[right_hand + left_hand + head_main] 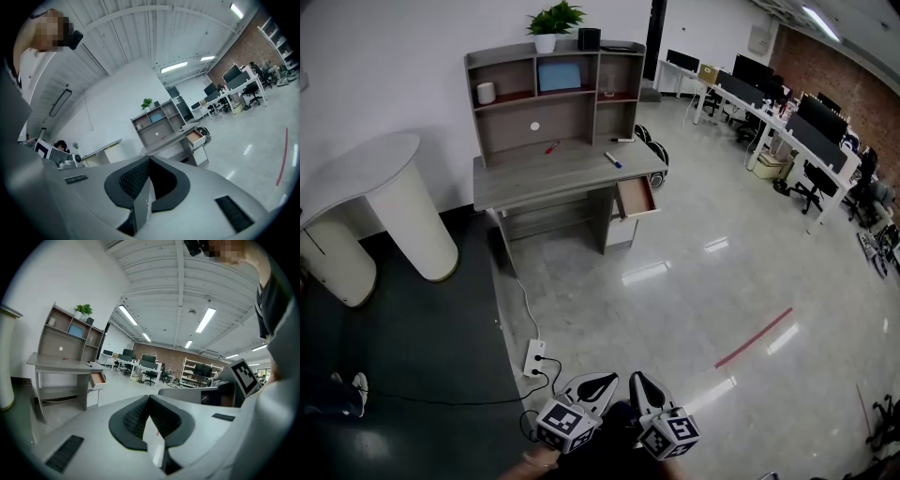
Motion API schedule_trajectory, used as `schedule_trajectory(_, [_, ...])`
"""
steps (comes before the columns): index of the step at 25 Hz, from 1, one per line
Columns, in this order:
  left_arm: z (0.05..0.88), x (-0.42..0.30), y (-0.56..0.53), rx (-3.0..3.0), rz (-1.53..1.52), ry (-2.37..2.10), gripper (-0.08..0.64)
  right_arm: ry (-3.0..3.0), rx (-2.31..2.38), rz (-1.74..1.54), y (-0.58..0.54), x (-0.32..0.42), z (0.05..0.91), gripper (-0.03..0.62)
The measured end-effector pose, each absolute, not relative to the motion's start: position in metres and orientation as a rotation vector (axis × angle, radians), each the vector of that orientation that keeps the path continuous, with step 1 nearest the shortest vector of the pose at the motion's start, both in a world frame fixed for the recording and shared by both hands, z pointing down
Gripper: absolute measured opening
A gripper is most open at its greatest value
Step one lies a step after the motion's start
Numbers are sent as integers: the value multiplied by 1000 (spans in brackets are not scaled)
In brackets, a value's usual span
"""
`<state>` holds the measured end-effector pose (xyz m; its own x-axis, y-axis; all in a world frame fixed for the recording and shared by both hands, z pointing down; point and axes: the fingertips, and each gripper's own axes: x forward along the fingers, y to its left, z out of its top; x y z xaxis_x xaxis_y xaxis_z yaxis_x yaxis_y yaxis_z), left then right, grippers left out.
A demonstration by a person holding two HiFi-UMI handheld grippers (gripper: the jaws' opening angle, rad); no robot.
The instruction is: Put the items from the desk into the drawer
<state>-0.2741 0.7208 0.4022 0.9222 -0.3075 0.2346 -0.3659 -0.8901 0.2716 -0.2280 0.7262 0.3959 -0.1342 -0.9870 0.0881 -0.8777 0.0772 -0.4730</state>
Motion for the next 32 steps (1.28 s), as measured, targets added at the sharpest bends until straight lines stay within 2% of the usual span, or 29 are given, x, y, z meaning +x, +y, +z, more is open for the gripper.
schedule_trajectory(12, [410, -252, 655, 2728, 254, -583, 0, 2131, -1890, -623, 655, -200, 402, 14])
schedule_trajectory(32, [416, -161, 488, 2680, 288, -648, -1, 2222, -1851, -650, 485, -118, 403, 14])
